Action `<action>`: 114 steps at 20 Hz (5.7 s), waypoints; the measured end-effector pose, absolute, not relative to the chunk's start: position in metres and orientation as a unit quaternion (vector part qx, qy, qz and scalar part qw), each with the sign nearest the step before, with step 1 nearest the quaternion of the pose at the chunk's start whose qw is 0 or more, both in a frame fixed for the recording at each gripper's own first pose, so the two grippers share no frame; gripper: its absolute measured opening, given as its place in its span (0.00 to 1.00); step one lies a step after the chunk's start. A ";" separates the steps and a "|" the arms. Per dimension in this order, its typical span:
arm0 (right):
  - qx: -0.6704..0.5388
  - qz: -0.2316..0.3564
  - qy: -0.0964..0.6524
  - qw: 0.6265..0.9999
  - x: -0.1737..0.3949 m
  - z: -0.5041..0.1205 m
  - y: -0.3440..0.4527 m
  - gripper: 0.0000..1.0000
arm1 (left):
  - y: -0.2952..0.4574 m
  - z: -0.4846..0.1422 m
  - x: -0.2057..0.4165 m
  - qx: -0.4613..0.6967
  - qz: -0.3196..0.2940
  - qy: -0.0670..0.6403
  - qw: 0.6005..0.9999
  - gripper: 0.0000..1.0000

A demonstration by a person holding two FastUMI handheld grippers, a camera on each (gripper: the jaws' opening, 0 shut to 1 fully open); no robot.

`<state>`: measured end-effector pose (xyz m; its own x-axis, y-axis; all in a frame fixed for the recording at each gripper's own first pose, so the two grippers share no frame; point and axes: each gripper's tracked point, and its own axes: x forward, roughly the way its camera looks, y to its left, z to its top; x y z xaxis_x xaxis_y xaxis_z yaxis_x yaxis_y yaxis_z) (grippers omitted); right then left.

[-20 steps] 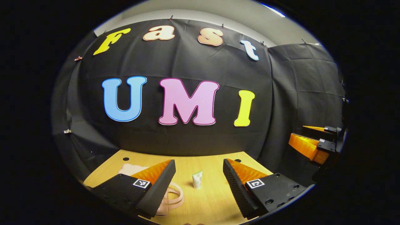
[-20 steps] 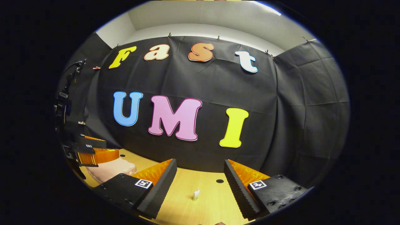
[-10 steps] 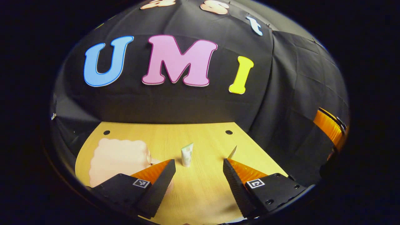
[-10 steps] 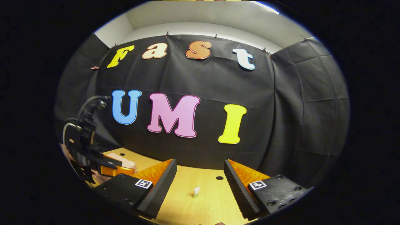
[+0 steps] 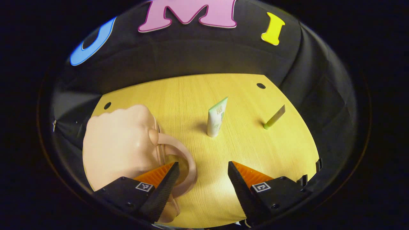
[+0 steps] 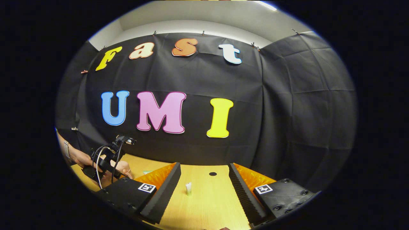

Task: First open the suitcase, pack the skin care products into it, and then close the suitcase.

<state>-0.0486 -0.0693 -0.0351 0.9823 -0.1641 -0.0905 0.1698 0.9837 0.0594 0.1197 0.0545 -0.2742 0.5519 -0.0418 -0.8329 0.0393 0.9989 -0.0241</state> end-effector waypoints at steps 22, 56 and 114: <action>0.025 -0.118 0.057 0.991 -0.058 -0.050 -0.116 0.96 | 0.079 -0.266 0.130 0.019 -0.045 0.525 0.850 0.15; 0.037 -0.097 0.161 0.981 0.060 -0.078 0.052 0.96 | 0.683 -0.300 0.042 0.005 0.261 0.482 0.836 0.15; 0.102 0.034 0.359 0.927 0.167 -0.375 0.026 0.27 | 0.069 -0.267 0.236 0.000 -0.156 0.392 0.907 0.44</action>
<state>0.1666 0.0262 -0.3746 0.7402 0.1357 -0.6585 0.0106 0.9770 0.2132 0.2362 0.0694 -0.2673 0.6441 -0.2823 -0.7110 0.2827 0.9514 -0.1217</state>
